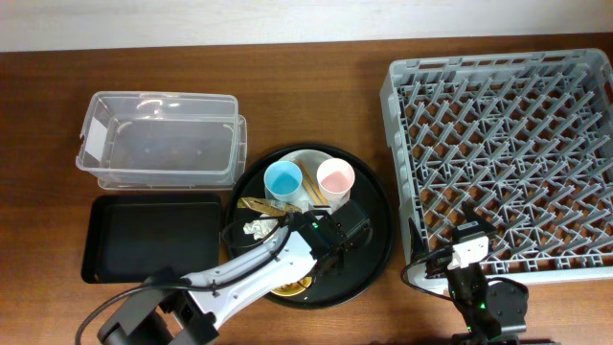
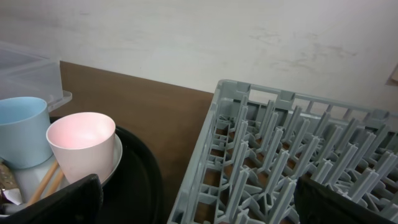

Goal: Sort waste into correct bins and load items into the dishwasher rack
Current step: 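Reach the left gripper to the yellow bowl and grasp its rim, then carry the yellow bowl left and tip scraps onto the black tray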

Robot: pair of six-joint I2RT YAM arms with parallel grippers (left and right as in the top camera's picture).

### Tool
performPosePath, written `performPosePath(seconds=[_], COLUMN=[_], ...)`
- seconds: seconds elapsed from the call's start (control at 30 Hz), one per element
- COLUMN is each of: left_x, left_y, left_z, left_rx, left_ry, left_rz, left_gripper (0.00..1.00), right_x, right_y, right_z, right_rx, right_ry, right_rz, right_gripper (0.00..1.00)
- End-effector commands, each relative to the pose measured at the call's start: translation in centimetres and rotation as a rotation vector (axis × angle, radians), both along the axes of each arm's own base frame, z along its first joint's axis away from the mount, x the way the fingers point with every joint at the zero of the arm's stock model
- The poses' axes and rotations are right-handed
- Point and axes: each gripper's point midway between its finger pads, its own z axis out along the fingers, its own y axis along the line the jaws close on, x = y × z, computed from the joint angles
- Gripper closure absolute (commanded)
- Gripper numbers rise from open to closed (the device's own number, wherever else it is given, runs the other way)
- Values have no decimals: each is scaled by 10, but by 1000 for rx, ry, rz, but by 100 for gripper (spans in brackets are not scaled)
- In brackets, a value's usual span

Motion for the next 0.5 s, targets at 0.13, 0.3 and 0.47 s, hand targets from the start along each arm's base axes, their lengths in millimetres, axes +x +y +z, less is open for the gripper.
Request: performPosePath(seconds=[0.13,0.3,0.47], left_x=[-2,-2,12], left_y=[0,2,13], left_z=[4,35,87], left_rx=[-14,-42,-72], left_ry=[-1,-41,-156], left_rz=[-2,-31,-88], left_gripper=[100,99,100], right_x=[0,0,0], right_y=[-3,-3,-3], right_z=[-3,-3,-3], right_rx=[7,7,7], right_ry=[6,7,7], right_rz=[-15,-15,-15], right_gripper=[1,1,1])
